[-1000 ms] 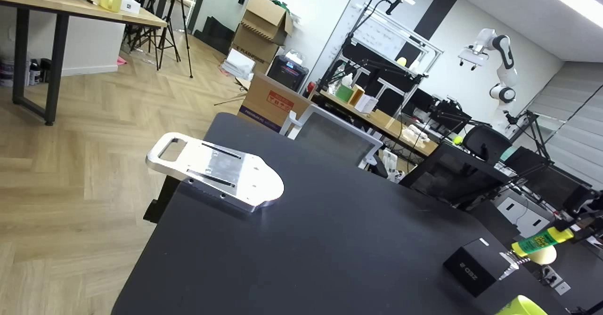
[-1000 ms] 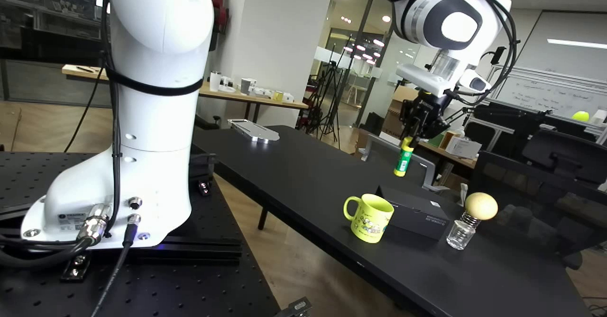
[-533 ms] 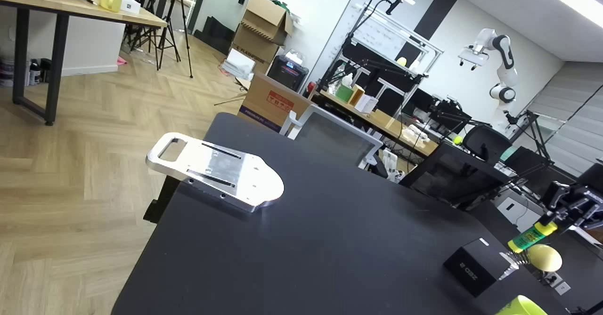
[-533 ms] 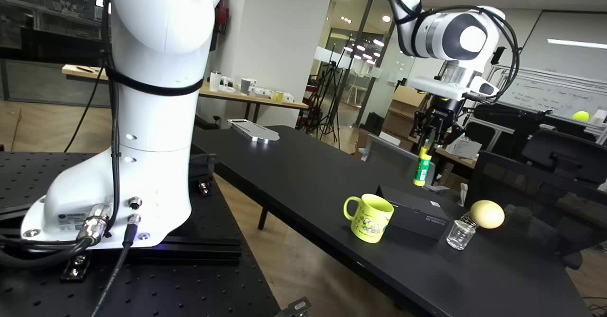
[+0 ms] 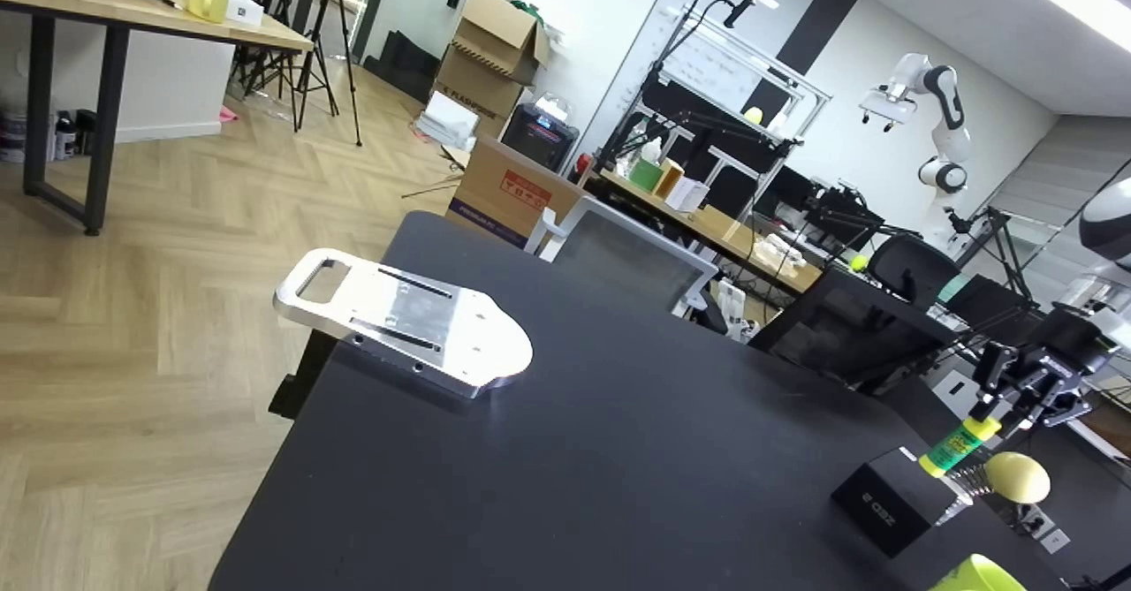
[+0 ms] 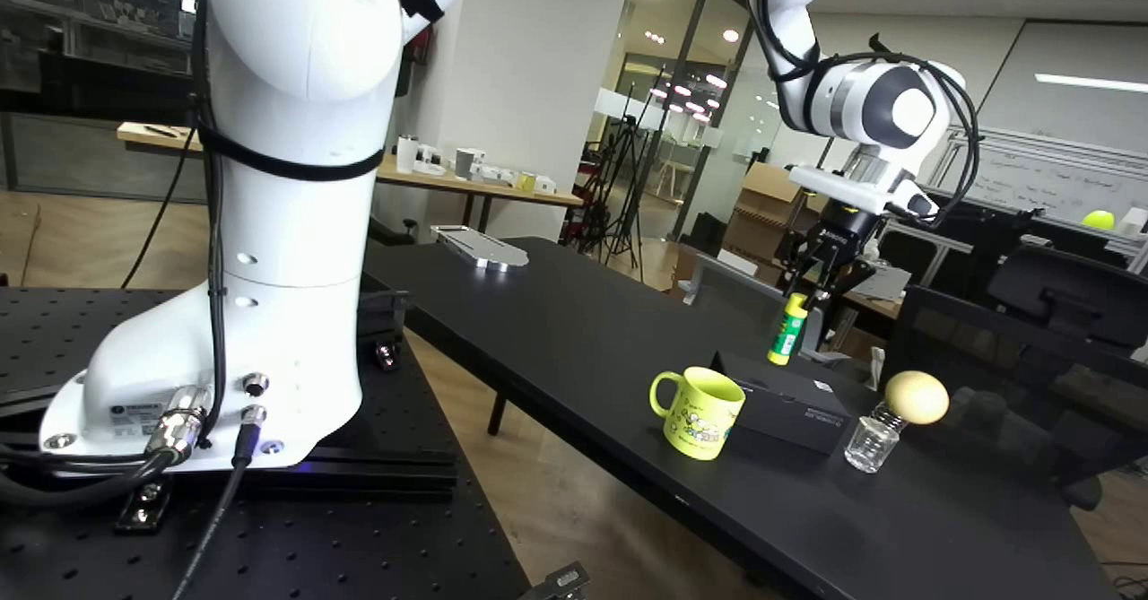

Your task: Remove the glue stick from the yellow mug and put it on top of the black box

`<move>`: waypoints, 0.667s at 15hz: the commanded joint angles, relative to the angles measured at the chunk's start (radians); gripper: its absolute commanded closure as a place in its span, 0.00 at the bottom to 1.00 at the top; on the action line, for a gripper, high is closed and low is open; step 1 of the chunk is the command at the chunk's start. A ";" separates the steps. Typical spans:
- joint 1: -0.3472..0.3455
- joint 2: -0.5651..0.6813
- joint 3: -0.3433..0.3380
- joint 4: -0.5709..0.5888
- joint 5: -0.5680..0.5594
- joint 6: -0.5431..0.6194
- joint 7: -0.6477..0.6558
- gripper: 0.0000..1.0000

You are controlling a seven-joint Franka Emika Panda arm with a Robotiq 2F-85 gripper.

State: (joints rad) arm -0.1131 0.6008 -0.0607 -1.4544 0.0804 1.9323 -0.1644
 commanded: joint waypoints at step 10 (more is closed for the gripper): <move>-0.046 0.136 0.017 0.209 0.004 -0.122 0.011 0.33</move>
State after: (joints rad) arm -0.1500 0.7441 -0.0591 -1.2840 0.0816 1.8425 -0.1644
